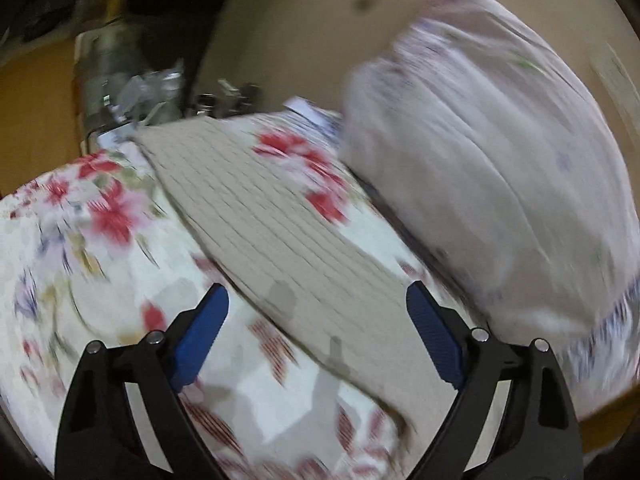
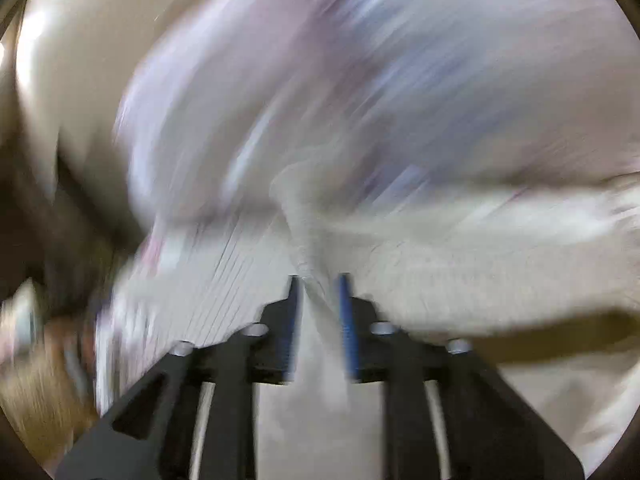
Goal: Fold small clothes
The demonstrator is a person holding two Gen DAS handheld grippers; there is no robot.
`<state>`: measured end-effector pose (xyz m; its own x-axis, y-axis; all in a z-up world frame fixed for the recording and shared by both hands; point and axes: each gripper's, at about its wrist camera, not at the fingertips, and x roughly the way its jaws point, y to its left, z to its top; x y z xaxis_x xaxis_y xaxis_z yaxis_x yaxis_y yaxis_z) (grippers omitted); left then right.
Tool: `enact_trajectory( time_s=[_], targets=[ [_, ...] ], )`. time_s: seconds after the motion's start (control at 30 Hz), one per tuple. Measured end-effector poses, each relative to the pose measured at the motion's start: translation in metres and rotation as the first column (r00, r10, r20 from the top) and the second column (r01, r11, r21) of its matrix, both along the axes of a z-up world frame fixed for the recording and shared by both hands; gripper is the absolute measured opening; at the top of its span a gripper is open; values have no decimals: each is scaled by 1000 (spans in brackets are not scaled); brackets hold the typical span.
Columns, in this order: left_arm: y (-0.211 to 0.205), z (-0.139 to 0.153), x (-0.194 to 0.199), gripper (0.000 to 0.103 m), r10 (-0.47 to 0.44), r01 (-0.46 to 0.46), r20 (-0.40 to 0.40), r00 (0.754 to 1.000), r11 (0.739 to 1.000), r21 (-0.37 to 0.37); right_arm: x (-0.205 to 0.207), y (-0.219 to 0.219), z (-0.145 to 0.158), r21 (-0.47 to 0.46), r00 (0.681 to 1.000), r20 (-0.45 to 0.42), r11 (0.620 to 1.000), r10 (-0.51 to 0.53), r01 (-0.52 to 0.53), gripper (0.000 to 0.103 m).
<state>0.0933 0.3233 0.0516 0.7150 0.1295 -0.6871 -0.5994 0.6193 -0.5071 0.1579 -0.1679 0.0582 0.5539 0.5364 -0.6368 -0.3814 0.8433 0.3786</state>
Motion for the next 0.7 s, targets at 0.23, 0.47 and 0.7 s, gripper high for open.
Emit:
enact_trajectory(
  time_s=[0.23,0.47,0.7],
  targets=[
    [65,-20,9,82,75,-78,-42,996,995,-63,-24,26,-14,-53,998,-69,999,10,-13,68],
    [106,-29,15,64,163,-163,-18,987,974,-158,-25,-36,-22,-42,975,-128,983,-183,179,71],
    [114,-23,28,7,147,-150,-36,988,983,-104,-35,-47,-23,-80,978,-111,983,-176,167,72]
  ],
)
